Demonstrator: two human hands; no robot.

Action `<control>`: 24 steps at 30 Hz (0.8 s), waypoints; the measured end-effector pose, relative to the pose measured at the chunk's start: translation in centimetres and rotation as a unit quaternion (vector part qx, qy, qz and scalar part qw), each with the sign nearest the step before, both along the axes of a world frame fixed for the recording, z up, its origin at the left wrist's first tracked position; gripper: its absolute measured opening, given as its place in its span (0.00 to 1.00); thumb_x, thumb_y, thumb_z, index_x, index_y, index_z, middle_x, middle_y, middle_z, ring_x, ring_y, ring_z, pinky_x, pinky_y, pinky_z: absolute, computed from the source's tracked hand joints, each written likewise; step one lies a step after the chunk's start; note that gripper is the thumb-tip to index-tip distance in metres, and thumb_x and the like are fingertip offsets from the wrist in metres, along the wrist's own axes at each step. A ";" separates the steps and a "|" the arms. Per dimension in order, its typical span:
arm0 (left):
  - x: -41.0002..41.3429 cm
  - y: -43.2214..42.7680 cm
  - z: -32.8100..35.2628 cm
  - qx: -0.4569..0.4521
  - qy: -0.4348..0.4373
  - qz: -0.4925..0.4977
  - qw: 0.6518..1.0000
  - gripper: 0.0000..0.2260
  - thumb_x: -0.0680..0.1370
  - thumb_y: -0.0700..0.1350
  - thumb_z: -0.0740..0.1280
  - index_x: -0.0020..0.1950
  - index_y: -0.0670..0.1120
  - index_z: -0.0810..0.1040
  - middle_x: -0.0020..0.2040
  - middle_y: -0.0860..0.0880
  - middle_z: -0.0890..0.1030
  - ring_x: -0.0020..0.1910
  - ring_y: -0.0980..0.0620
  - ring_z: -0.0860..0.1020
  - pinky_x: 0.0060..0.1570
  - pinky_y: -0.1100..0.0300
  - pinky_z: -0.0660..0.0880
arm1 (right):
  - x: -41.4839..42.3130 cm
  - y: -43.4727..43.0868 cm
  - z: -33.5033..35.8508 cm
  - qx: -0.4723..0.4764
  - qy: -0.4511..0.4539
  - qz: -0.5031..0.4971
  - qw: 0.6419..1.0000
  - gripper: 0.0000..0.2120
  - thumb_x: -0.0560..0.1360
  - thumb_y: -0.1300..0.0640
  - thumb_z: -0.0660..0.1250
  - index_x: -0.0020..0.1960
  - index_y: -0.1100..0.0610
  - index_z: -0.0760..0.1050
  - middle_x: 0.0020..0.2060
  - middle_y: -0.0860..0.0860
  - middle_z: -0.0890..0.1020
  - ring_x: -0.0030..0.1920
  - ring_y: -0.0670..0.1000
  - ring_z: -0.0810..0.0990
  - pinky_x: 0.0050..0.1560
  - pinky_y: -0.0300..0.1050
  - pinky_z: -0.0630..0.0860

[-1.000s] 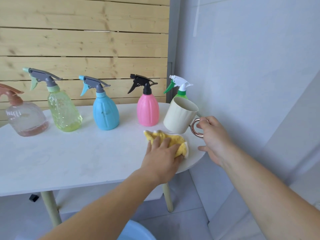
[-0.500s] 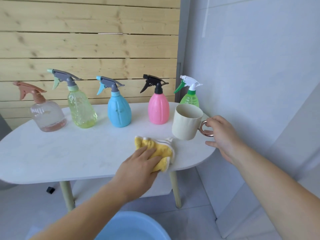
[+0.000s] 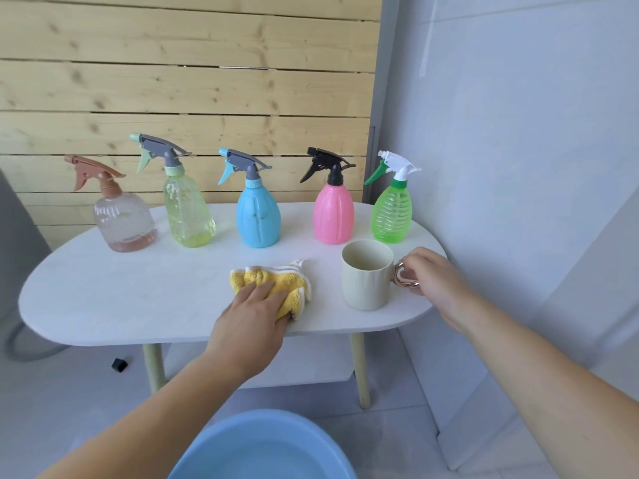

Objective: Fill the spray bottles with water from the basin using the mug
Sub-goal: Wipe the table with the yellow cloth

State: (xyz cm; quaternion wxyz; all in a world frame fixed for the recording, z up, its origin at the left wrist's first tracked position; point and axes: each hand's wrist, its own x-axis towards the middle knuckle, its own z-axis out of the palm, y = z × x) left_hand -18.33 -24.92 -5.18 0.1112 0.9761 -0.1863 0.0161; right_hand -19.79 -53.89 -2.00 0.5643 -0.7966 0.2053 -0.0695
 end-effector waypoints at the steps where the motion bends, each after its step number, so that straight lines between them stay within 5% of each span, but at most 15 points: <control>1: 0.0 0.0 0.0 0.002 0.001 -0.001 1.000 0.21 0.86 0.54 0.57 0.79 0.56 0.66 0.80 0.56 0.64 0.80 0.51 0.60 0.71 0.53 0.69 | 0.1 -0.1 -0.1 0.000 -0.001 -0.003 1.000 0.08 0.66 0.48 0.62 0.37 0.53 0.75 0.39 0.49 0.81 0.52 0.56 0.81 0.56 0.53 0.75; 4: 0.0 -0.1 -0.1 0.008 0.001 0.000 1.000 0.20 0.86 0.54 0.57 0.79 0.55 0.66 0.80 0.55 0.64 0.80 0.50 0.60 0.71 0.53 0.69 | 0.3 -0.1 -0.5 -0.012 0.003 -0.008 1.000 0.08 0.73 0.53 0.62 0.37 0.51 0.76 0.41 0.48 0.82 0.58 0.56 0.80 0.63 0.58 0.74; 11: 0.0 -0.1 -0.3 0.006 -0.008 -0.001 1.000 0.20 0.86 0.54 0.58 0.77 0.54 0.69 0.79 0.54 0.67 0.78 0.49 0.62 0.70 0.53 0.69 | 0.8 -0.1 -0.9 -0.029 -0.008 -0.001 1.000 0.09 0.77 0.54 0.61 0.42 0.52 0.78 0.46 0.49 0.83 0.58 0.55 0.80 0.62 0.56 0.75; 16: 0.0 0.0 -0.4 0.007 -0.012 -0.003 1.000 0.20 0.86 0.55 0.58 0.77 0.53 0.69 0.78 0.54 0.67 0.78 0.49 0.62 0.71 0.53 0.69 | 0.6 0.7 0.1 -0.076 -0.048 -0.006 0.996 0.08 0.80 0.54 0.60 0.52 0.50 0.78 0.52 0.47 0.81 0.56 0.49 0.78 0.47 0.41 0.72; 18: -0.1 0.1 -0.4 -0.001 -0.013 -0.005 1.000 0.20 0.85 0.54 0.58 0.77 0.54 0.70 0.78 0.54 0.67 0.78 0.49 0.63 0.71 0.53 0.69 | 0.5 1.3 0.9 -0.155 -0.093 -0.030 0.983 0.07 0.79 0.53 0.61 0.51 0.50 0.77 0.51 0.52 0.81 0.52 0.50 0.78 0.47 0.44 0.73; 21: -0.1 0.3 -0.4 -0.007 -0.007 -0.008 1.000 0.20 0.85 0.53 0.59 0.78 0.55 0.69 0.79 0.54 0.67 0.79 0.49 0.62 0.72 0.52 0.67 | 0.3 3.5 2.4 -0.289 -0.194 -0.044 0.937 0.09 0.79 0.52 0.61 0.55 0.52 0.78 0.56 0.50 0.78 0.60 0.52 0.73 0.61 0.52 0.71; 24: 0.1 0.9 -0.2 -0.013 -0.006 -0.004 1.000 0.20 0.85 0.53 0.59 0.78 0.56 0.69 0.78 0.55 0.67 0.78 0.50 0.62 0.71 0.53 0.68 | -0.4 7.6 4.0 -0.300 -0.301 0.048 0.904 0.09 0.79 0.53 0.59 0.50 0.54 0.77 0.49 0.46 0.78 0.55 0.50 0.73 0.55 0.47 0.72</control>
